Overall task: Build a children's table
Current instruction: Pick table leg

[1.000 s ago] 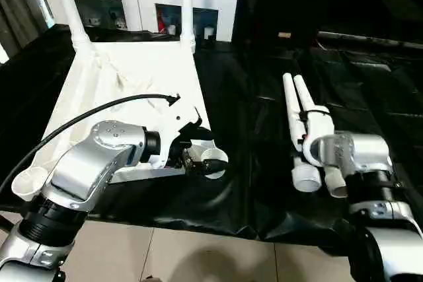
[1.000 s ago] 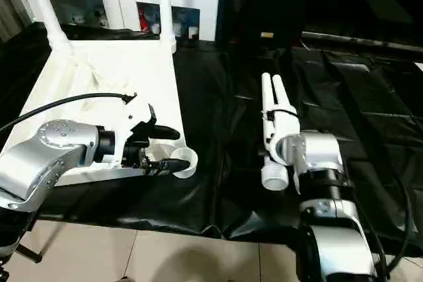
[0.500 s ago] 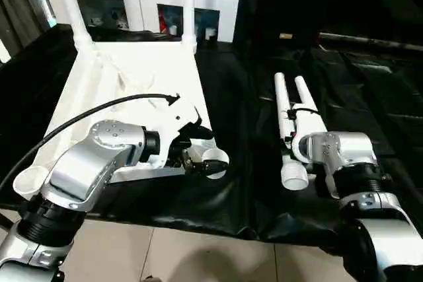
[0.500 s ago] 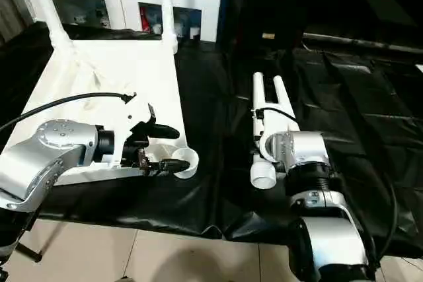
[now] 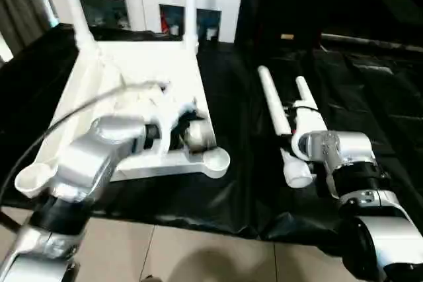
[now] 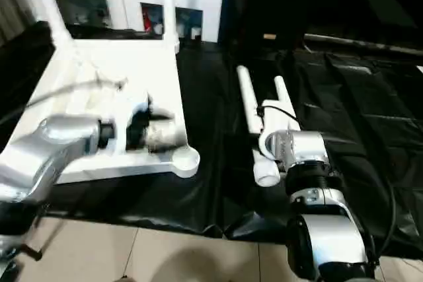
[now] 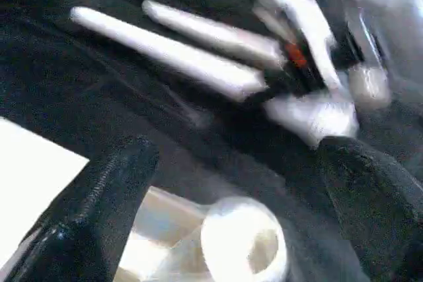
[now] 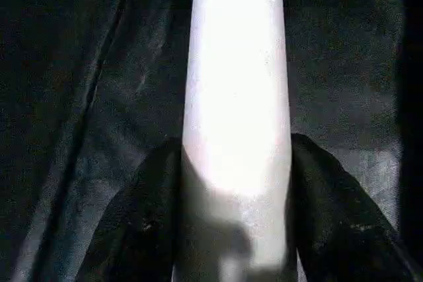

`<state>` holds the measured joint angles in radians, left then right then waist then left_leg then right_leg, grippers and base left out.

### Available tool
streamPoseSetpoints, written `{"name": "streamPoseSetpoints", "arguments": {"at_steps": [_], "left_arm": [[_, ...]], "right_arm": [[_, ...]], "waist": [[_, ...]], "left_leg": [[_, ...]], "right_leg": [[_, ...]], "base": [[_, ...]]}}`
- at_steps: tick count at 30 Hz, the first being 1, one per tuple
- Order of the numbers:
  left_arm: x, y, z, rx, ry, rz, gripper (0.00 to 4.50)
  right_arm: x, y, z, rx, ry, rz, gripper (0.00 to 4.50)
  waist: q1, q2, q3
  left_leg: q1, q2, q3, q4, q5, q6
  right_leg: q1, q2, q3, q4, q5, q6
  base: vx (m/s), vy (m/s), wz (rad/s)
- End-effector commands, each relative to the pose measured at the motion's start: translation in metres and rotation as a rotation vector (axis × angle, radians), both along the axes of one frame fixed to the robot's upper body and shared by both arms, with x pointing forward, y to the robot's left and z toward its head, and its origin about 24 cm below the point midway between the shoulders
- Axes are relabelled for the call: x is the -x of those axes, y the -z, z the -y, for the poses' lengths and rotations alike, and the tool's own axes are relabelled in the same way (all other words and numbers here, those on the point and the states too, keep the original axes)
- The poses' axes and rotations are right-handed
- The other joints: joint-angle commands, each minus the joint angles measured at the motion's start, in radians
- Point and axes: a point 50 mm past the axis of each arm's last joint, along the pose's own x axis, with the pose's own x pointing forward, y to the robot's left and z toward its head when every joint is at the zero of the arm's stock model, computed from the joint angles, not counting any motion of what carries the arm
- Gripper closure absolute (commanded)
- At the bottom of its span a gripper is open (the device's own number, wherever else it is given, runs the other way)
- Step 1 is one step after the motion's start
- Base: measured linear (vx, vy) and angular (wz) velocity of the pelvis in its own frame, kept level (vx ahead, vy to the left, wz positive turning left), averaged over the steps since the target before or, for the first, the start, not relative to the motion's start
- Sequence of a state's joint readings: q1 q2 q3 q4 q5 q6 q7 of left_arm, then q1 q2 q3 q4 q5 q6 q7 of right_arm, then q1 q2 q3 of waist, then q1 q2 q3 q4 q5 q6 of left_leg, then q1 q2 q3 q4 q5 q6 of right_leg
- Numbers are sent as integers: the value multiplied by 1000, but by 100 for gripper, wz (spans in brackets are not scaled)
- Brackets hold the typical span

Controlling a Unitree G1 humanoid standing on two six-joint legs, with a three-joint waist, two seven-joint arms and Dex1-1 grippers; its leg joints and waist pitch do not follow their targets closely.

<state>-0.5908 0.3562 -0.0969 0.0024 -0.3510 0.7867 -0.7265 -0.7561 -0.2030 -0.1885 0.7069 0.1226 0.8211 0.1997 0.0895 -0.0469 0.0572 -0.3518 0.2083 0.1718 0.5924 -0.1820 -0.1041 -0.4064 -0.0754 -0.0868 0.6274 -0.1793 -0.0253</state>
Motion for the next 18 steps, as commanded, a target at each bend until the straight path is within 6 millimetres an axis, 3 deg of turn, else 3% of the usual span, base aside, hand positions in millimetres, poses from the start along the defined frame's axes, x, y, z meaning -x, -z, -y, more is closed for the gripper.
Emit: {"name": "streamPoseSetpoints", "arguments": {"at_steps": [1, 2, 5, 8, 9, 11, 14, 18], "left_arm": [[-10, -6, -2, 96, -88, -32, 0], [-15, -6, -1, 167, -124, -62, 0], [-22, -7, 4, 271, -170, -116, 0], [-29, -10, 14, 397, -178, -187, 0], [-29, -10, 14, 397, -178, -187, 0], [-33, -12, 20, 460, -174, -215, 0], [-38, -19, 29, 578, -171, -273, 0], [-41, -18, 31, 591, -190, -293, 0]], "right_arm": [[-3, -9, -1, -62, 0, 90, 264], [-4, -11, -2, -95, -5, 131, 264], [-5, -22, -8, -217, -47, 246, 264], [2, -40, -23, -388, -218, 385, 264], [2, -40, -23, -388, -218, 385, 265], [9, -49, -31, -463, -318, 433, 265], [26, -60, -48, -561, -515, 492, 265], [34, -65, -58, -602, -597, 514, 266]], "waist": [[-1, 4, -72], [1, 2, -75], [3, -4, -76], [2, -4, -77], [6, -5, -77], [10, -6, -79], [13, -6, -77], [14, -4, -74]], "left_leg": [[-2, 4, 8, -57, -136, -34], [-4, 7, 3, -60, -123, -28], [-9, 6, 5, -57, -104, 6], [-11, 8, 4, -55, -76, 31], [-12, 3, 8, -53, -68, 43], [-9, 11, 3, -53, -50, 71], [-9, 12, 2, -52, -55, 83], [-8, 13, 1, -55, -80, 71]], "right_leg": [[61, -53, 54, -77, -198, -126], [65, -55, 51, -72, -190, -129], [67, -54, 51, -73, -152, -137], [68, -55, 51, -69, -124, -148], [72, -50, 51, -72, -109, -146], [70, -57, 50, -66, -68, -170], [72, -59, 48, -68, -71, -189], [70, -59, 47, -77, -129, -177]], "base": [[0, 0, 0], [0, 0, 0], [0, 0, 0], [0, 0, 0], [0, 0, 0], [0, 0, 0], [0, 0, 0], [0, 0, 0]]}}
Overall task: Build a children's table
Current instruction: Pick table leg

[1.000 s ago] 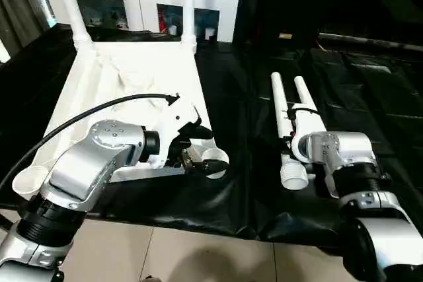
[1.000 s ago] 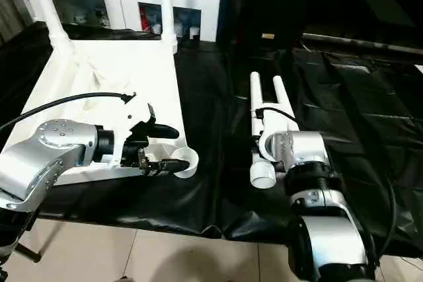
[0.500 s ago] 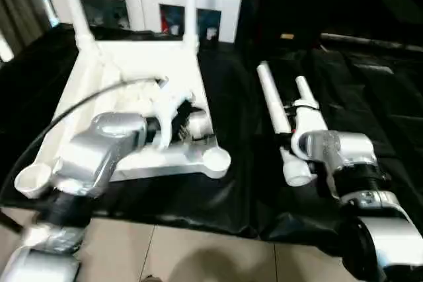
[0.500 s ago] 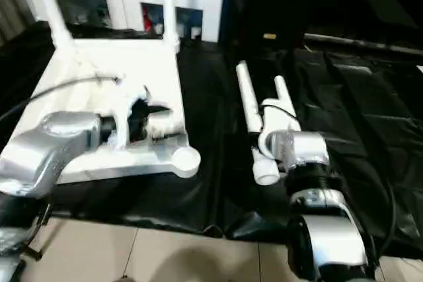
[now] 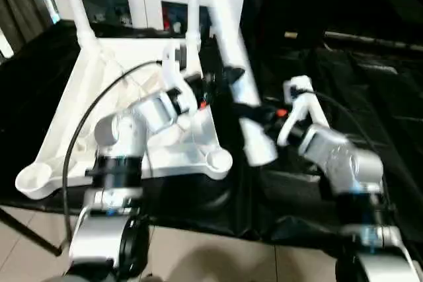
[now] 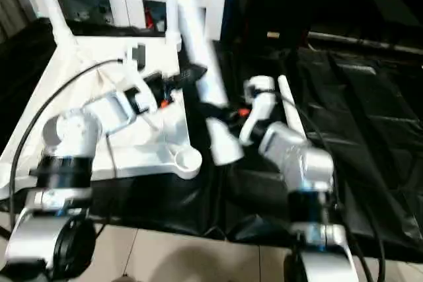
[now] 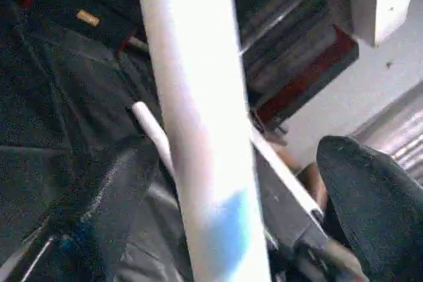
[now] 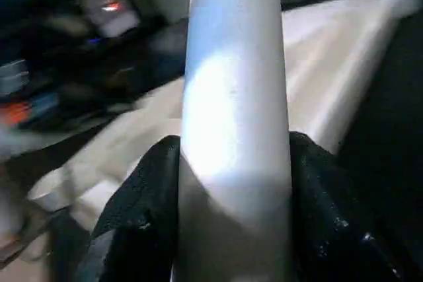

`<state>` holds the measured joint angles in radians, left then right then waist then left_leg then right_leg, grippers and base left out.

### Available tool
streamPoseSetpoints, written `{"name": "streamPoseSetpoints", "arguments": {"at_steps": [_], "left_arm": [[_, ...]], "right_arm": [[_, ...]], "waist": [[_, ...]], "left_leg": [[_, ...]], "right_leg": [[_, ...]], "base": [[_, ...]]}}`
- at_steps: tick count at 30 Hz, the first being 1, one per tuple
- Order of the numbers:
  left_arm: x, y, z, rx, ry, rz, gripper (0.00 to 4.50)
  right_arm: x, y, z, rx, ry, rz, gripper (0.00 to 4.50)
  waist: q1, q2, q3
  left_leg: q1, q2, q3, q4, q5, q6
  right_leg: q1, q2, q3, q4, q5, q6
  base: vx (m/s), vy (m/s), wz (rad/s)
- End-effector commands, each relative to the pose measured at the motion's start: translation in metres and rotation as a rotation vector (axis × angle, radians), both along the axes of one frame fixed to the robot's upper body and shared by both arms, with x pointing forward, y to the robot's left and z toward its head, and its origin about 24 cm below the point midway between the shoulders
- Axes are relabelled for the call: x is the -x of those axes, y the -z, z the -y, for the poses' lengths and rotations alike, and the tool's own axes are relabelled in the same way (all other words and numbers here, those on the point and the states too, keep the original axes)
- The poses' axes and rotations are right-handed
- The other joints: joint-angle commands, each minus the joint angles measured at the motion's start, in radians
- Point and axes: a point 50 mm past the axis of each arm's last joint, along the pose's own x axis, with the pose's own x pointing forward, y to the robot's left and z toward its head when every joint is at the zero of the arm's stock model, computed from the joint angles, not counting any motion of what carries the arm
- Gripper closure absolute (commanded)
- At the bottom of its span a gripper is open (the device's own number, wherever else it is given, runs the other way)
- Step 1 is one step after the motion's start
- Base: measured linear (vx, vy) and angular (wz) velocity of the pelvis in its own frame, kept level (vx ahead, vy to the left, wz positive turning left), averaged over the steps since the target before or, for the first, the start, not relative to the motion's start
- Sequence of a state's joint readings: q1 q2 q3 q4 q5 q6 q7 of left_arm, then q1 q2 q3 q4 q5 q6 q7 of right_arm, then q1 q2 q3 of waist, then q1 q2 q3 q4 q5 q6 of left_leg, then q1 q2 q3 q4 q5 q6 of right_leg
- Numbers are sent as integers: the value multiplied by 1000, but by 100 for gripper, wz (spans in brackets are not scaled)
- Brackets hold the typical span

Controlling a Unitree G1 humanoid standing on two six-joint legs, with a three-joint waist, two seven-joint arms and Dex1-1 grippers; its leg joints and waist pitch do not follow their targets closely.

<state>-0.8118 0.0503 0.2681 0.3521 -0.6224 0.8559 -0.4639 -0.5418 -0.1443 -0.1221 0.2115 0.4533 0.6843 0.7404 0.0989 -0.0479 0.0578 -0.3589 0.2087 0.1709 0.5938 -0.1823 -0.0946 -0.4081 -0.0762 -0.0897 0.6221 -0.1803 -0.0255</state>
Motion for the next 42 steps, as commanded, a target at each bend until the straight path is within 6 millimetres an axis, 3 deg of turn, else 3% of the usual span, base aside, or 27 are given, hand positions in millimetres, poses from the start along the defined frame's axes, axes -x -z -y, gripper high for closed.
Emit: {"name": "streamPoseSetpoints", "arguments": {"at_steps": [1, 5, 10, 19, 21, 24, 42], "left_arm": [[-2, 1, 3, 0, -6, -21, 0], [-1, -6, 6, 53, 11, -20, 0], [2, -14, 8, 97, 52, -14, 0], [11, -2, 11, 14, 85, -22, 0], [11, -1, 11, 7, 82, -23, 29], [12, 3, 13, -19, 75, -31, 40], [16, 6, 15, -42, 64, -22, 180]], "right_arm": [[4, -9, -3, -22, -44, 38, 266], [8, -6, -11, 14, -83, 39, 266], [5, 0, -11, 57, -39, 16, 266], [4, 1, -11, 81, -35, 13, 266], [4, 1, -11, 82, -34, 13, 266], [3, 1, -11, 87, -26, 14, 266], [3, 2, -14, 102, -27, 23, 266]], "waist": [[6, -2, -74], [8, -3, -74], [11, -6, -74], [13, -9, -72], [13, -7, -72], [14, -9, -72], [12, -10, -74]], "left_leg": [[0, 12, 2, -58, -85, 55], [0, 15, 0, -60, -88, 37], [-1, 14, 1, -59, -77, 30], [-1, 15, 1, -61, -78, 27], [0, 16, 1, -62, -83, 23], [-2, 16, 1, -62, -81, 21], [-3, 17, 1, -60, -54, 30]], "right_leg": [[71, -59, 50, -74, -150, -169], [70, -61, 50, -75, -168, -153], [68, -61, 50, -73, -152, -163], [68, -63, 52, -74, -162, -146], [67, -63, 52, -75, -169, -140], [68, -63, 52, -75, -171, -134], [69, -63, 51, -70, -114, -151]], "base": [[0, 0, 0], [0, 0, 0], [0, 0, 0], [0, 0, 0], [0, 0, 0], [0, 0, 0], [0, 0, 0]]}}
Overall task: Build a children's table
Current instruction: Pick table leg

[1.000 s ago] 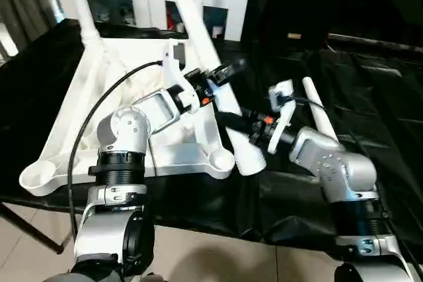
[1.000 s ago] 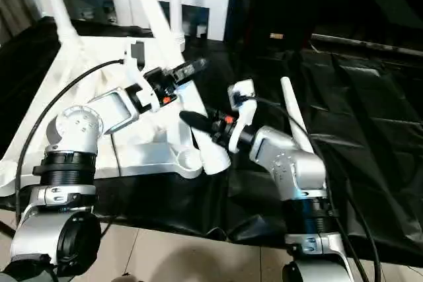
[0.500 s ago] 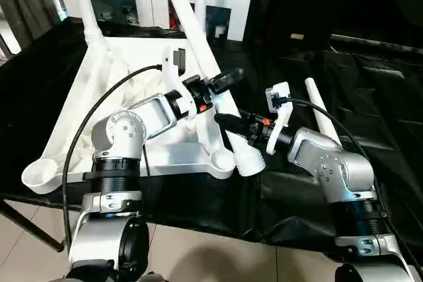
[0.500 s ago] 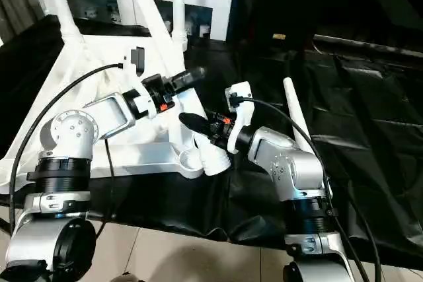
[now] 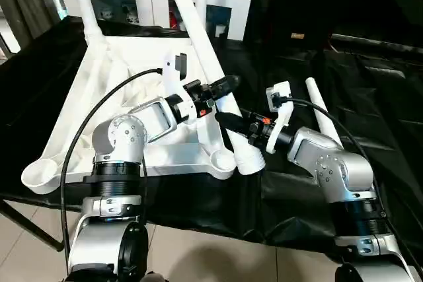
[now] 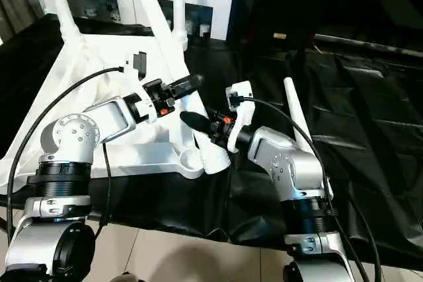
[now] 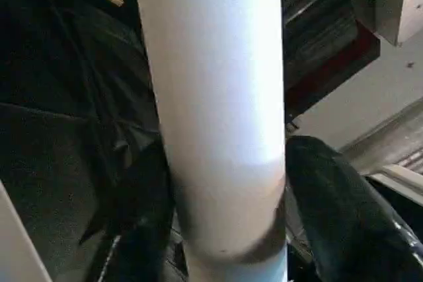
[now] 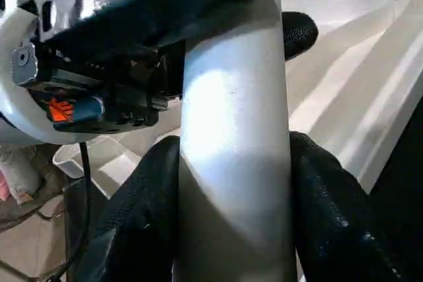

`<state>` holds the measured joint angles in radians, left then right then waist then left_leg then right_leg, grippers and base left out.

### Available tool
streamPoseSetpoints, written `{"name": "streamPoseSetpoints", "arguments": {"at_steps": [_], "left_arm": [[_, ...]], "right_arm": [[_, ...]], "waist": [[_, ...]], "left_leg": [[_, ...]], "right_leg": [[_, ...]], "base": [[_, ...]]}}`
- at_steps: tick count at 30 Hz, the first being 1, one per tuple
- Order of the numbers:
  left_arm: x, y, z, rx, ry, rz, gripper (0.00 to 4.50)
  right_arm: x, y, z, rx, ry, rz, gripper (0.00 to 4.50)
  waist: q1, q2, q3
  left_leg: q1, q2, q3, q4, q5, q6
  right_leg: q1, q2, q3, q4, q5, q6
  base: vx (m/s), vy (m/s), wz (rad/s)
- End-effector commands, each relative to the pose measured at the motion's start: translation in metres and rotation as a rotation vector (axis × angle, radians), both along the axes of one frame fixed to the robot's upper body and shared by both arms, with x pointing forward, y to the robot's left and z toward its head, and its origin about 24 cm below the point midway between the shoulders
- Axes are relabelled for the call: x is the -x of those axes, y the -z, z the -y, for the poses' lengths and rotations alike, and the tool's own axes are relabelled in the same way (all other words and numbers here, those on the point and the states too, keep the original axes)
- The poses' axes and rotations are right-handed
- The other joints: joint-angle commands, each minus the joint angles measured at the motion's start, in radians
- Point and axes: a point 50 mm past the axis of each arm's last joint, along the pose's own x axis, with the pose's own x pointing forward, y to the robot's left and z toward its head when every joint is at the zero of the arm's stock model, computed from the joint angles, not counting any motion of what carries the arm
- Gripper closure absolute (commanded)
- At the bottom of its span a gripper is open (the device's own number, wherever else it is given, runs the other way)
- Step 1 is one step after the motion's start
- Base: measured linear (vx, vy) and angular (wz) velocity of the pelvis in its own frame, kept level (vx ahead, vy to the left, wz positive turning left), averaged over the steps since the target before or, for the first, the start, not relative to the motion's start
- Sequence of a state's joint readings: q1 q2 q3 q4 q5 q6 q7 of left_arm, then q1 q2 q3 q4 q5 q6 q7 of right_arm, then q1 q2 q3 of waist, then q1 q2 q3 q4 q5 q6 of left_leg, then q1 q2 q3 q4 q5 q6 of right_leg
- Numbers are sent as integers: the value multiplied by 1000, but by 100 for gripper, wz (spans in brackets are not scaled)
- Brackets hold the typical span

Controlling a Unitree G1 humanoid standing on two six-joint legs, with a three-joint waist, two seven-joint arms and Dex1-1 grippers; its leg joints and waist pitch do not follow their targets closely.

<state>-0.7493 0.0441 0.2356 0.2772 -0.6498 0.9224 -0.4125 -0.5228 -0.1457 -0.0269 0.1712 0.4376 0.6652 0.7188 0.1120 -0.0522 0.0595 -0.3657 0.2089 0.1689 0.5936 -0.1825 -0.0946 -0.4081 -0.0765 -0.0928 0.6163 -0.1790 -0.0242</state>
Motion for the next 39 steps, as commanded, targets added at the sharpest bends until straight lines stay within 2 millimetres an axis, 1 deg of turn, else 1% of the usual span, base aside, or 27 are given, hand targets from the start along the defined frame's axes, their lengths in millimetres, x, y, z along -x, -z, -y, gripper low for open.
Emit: {"name": "streamPoseSetpoints", "arguments": {"at_steps": [1, 3, 4, 5, 7, 8, 10, 11, 13, 15, 16, 17, 18, 19, 20, 21, 23, 24, 26, 27, 28, 29, 32, 34, 36, 38, 39], "left_arm": [[5, -6, 11, 1, 46, 38, 202], [6, -7, 11, 8, 54, 48, 213], [6, -8, 12, 6, 58, 58, 226], [6, -8, 12, 5, 65, 67, 238], [8, -11, 12, 8, 93, 103, 248], [10, -12, 13, 9, 119, 123, 249], [15, -15, 14, 6, 165, 161, 256], [18, -17, 14, 2, 200, 185, 258], [22, -21, 13, -18, 264, 236, 259], [24, -25, 11, -34, 309, 283, 264], [25, -27, 10, -34, 332, 300, 264], [25, -29, 8, -35, 347, 311, 264], [26, -31, 7, -32, 370, 332, 264], [27, -33, 6, -31, 385, 346, 264], [29, -36, 4, -18, 416, 360, 264], [31, -39, 2, -8, 438, 372, 264], [34, -42, 0, 5, 470, 390, 264], [36, -44, -1, 9, 488, 402, 264], [37, -46, -4, 18, 502, 409, 264], [37, -46, -4, 16, 506, 410, 264], [37, -46, -5, 14, 508, 409, 264], [37, -45, -5, 6, 510, 409, 264], [37, -43, -6, -7, 515, 410, 265], [37, -42, -6, -14, 521, 408, 265], [37, -41, -6, -19, 520, 407, 265], [36, -40, -4, -34, 510, 409, 265], [35, -38, -3, -44, 496, 407, 265]], "right_arm": [[-3, 0, 3, 38, 24, 2, 266], [-3, -1, 3, 42, 24, 7, 266], [-3, -1, 3, 45, 24, 10, 266], [-3, -1, 3, 48, 21, 12, 266], [-2, -2, 1, 51, 7, 12, 266], [-2, -3, 0, 31, -5, 4, 231], [0, -4, 0, 3, -26, -11, 196], [1, -6, 0, -13, -49, -19, 194], [7, -8, 3, -12, -103, -24, 188], [10, -9, 7, 6, -131, -25, 150], [12, -9, 10, 16, -148, -29, 150], [13, -9, 12, 21, -160, -32, 150], [14, -9, 15, 31, -178, -37, 150], [16, -10, 17, 37, -189, -41, 150], [18, -9, 21, 45, -218, -51, 150], [20, -9, 24, 53, -241, -62, 150], [24, -8, 27, 66, -279, -81, 150], [26, -8, 27, 69, -300, -91, 150], [28, -8, 28, 67, -319, -100, 150], [29, -8, 28, 67, -323, -103, 150], [29, -8, 28, 68, -325, -105, 178], [30, -7, 28, 72, -332, -106, 185], [31, -7, 28, 75, -342, -109, 190], [32, -7, 28, 79, -352, -114, 227], [31, -6, 28, 85, -348, -115, 229], [28, -4, 26, 97, -323, -110, 247], [26, -3, 25, 104, -302, -104, 247]], "waist": [[0, -3, -76], [0, -6, -75], [0, -3, -75], [0, -4, -75], [0, -5, -75], [0, -3, -75], [-1, -3, -76], [-1, 0, -77], [0, 0, -77], [-1, -1, -76], [-2, -4, -75], [0, -3, -74], [0, -4, -75], [0, -3, -74], [-1, -6, -74], [1, -6, -74], [1, -5, -75], [0, -7, -75], [0, -7, -76], [0, -9, -75], [1, -8, -75], [1, -12, -75], [2, -10, -76], [2, -13, -76], [2, -13, -77], [2, -15, -77], [3, -15, -77]], "left_leg": [[4, 17, 3, -60, -54, 29], [3, 17, 3, -60, -54, 29], [3, 16, 3, -60, -58, 28], [4, 17, 3, -60, -60, 26], [4, 16, 3, -61, -59, 26], [4, 16, 3, -61, -57, 27], [5, 18, 2, -62, -57, 26], [7, 19, 2, -61, -49, 27], [7, 19, 2, -61, -46, 30], [6, 18, 3, -61, -47, 32], [6, 19, 4, -62, -51, 30], [7, 16, 5, -62, -60, 27], [7, 18, 5, -61, -60, 24], [5, 17, 5, -61, -61, 22], [4, 17, 5, -61, -68, 19], [5, 16, 5, -61, -70, 19], [4, 18, 4, -60, -64, 19], [4, 18, 4, -60, -63, 20], [3, 18, 4, -59, -60, 21], [3, 18, 5, -59, -59, 21], [4, 18, 5, -58, -60, 21], [4, 18, 6, -58, -58, 21], [5, 19, 4, -59, -54, 16], [4, 18, 4, -58, -48, 14], [5, 19, 5, -58, -50, 13], [5, 19, 5, -58, -50, 12], [4, 19, 5, -58, -48, 12]], "right_leg": [[69, -64, 54, -64, -118, -154], [70, -64, 54, -65, -122, -152], [69, -63, 54, -65, -130, -149], [69, -64, 54, -66, -135, -147], [69, -63, 54, -67, -138, -144], [68, -63, 54, -65, -136, -143], [69, -63, 54, -64, -126, -148], [69, -64, 55, -62, -111, -154], [69, -61, 54, -59, -92, -164], [71, -61, 55, -58, -85, -163], [70, -61, 55, -60, -95, -159], [70, -61, 55, -64, -120, -152], [71, -63, 56, -62, -123, -151], [71, -63, 56, -63, -132, -147], [71, -63, 55, -65, -148, -142], [72, -63, 54, -65, -156, -141], [70, -63, 55, -62, -146, -140], [72, -62, 54, -62, -146, -141], [70, -63, 54, -61, -145, -148], [70, -63, 54, -62, -146, -149], [69, -63, 54, -62, -152, -150], [68, -62, 54, -62, -156, -150], [68, -63, 54, -61, -156, -146], [69, -62, 54, -59, -145, -148], [68, -63, 54, -58, -139, -149], [68, -63, 54, -59, -135, -151], [68, -64, 54, -57, -131, -152]], "base": [[0, 0, 0], [0, 0, 0], [0, 0, 0], [0, 0, 0], [0, 0, 0], [0, 0, 0], [0, 0, 0], [0, 0, 0], [0, 0, 0], [0, 0, 0], [0, 0, 0], [0, 0, 0], [0, 0, 0], [0, 0, 0], [0, 0, 0], [0, 0, 0], [0, 0, 0], [0, 0, 0], [0, 0, 0], [0, 0, 0], [0, 0, 0], [0, 0, 0], [0, 0, 0], [0, 0, 0], [0, 0, 0], [0, 0, 0], [0, 0, 0]]}}
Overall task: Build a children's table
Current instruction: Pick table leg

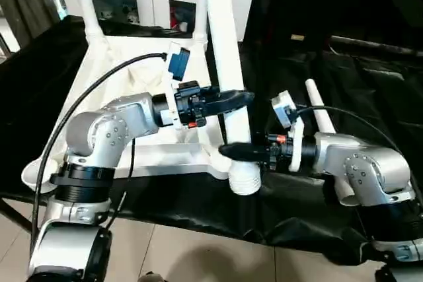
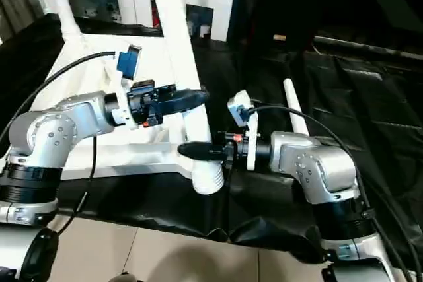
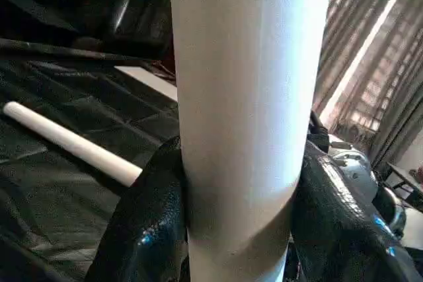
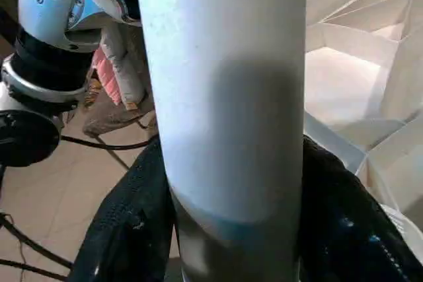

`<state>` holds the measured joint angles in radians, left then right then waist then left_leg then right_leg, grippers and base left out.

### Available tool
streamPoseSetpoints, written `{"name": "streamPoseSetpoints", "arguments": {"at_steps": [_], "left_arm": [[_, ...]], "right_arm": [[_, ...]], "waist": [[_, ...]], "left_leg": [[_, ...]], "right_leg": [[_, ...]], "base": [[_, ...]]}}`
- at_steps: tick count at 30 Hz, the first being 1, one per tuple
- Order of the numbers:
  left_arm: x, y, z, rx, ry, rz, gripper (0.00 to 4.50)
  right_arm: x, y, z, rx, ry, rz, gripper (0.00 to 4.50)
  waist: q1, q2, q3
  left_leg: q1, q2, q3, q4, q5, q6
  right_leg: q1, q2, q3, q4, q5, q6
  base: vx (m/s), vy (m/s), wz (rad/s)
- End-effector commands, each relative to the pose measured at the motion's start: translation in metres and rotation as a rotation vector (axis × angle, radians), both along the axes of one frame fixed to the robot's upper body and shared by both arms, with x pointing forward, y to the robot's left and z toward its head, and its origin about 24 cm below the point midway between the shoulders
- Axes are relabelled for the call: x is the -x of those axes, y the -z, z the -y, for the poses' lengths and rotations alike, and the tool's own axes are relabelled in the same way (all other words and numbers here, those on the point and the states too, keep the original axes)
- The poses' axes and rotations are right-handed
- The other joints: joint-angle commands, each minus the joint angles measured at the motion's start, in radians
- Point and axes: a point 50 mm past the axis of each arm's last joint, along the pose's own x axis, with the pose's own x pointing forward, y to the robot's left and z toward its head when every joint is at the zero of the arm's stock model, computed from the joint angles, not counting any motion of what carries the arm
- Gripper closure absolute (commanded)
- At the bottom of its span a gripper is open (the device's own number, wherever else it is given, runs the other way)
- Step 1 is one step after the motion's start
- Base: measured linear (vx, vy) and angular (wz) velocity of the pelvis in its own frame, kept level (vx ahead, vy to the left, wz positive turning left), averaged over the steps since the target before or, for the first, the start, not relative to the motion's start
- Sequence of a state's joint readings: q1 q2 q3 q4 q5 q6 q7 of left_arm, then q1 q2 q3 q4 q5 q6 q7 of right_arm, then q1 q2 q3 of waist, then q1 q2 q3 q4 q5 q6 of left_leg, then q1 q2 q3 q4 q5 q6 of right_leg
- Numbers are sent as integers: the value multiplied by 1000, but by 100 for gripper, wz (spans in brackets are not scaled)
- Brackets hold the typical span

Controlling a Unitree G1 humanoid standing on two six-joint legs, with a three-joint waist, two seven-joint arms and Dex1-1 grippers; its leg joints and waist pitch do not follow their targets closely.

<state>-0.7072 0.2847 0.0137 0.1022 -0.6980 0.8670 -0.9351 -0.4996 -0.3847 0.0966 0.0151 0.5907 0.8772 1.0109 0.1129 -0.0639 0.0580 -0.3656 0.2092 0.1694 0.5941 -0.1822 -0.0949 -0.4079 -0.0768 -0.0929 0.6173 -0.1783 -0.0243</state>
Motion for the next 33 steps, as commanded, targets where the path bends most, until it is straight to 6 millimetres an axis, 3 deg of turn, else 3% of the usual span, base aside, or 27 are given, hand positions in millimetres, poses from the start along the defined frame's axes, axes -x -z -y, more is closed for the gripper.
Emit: {"name": "streamPoseSetpoints", "arguments": {"at_steps": [1, 2, 5, 7, 11, 14, 16, 18, 22, 24, 26, 33], "left_arm": [[2, -6, 8, -4, 20, 50, 265], [-2, -5, 8, -14, -21, 51, 265], [-12, -2, 8, -22, -149, 30, 195], [-18, 1, 9, -28, -238, 2, 185], [-23, 7, 13, -67, -378, -18, 144], [-22, 10, 20, -38, -417, -49, 117], [-24, 10, 21, -33, -453, -58, 175], [-27, 9, 21, -18, -500, -77, 165], [-28, 8, 23, -14, -507, -80, 213], [-26, 8, 25, -19, -485, -84, 211], [-26, 8, 26, -21, -487, -82, 253], [-22, 9, 28, -35, -449, -72, 265]], "right_arm": [[-7, 11, 8, 64, 104, -17, 250], [-11, 12, 7, 73, 146, 1, 251], [-19, 13, 3, 80, 251, 29, 252], [-24, 13, -2, 84, 323, 57, 253], [-25, 11, -10, 80, 368, 79, 257], [-26, 11, -17, 80, 391, 92, 259], [-27, 11, -19, 76, 403, 91, 259], [-28, 10, -20, 76, 411, 95, 259], [-29, 8, -21, 80, 413, 103, 259], [-29, 8, -21, 83, 412, 105, 259], [-29, 8, -22, 84, 415, 107, 259], [-29, 8, -22, 87, 411, 117, 259]], "waist": [[1, -5, -75], [0, -5, -74], [-1, -6, -75], [-1, -3, -76], [1, -6, -77], [-1, -8, -77], [-1, -9, -77], [-1, -8, -77], [-1, -7, -75], [0, -8, -76], [-1, -6, -76], [-2, -4, -77]], "left_leg": [[3, 19, 4, -59, -50, 10], [2, 18, 5, -59, -54, 6], [3, 19, 3, -59, -52, -7], [4, 19, 2, -59, -58, -18], [8, 20, 2, -59, -53, -17], [4, 18, 2, -59, -49, -11], [4, 18, 3, -58, -49, -8], [4, 18, 2, -59, -54, -5], [4, 17, 1, -60, -71, -8], [5, 17, 2, -59, -66, -8], [4, 18, 1, -60, -66, -9], [6, 18, 1, -59, -59, -5]], "right_leg": [[68, -64, 54, -59, -136, -151], [68, -64, 54, -61, -148, -147], [66, -63, 54, -60, -151, -140], [66, -66, 54, -60, -156, -139], [67, -63, 55, -58, -113, -140], [70, -63, 54, -55, -92, -144], [71, -63, 55, -56, -90, -144], [71, -63, 55, -57, -91, -143], [70, -62, 54, -63, -134, -121], [68, -61, 55, -62, -129, -118], [69, -61, 55, -61, -116, -122], [69, -61, 55, -57, -85, -138]], "base": [[0, 0, 0], [0, 0, 0], [0, 0, 0], [0, 0, 0], [0, 0, 0], [0, 0, 0], [0, 0, 0], [0, 0, 0], [0, 0, 0], [0, 0, 0], [0, 0, 0], [0, 0, 0]]}}
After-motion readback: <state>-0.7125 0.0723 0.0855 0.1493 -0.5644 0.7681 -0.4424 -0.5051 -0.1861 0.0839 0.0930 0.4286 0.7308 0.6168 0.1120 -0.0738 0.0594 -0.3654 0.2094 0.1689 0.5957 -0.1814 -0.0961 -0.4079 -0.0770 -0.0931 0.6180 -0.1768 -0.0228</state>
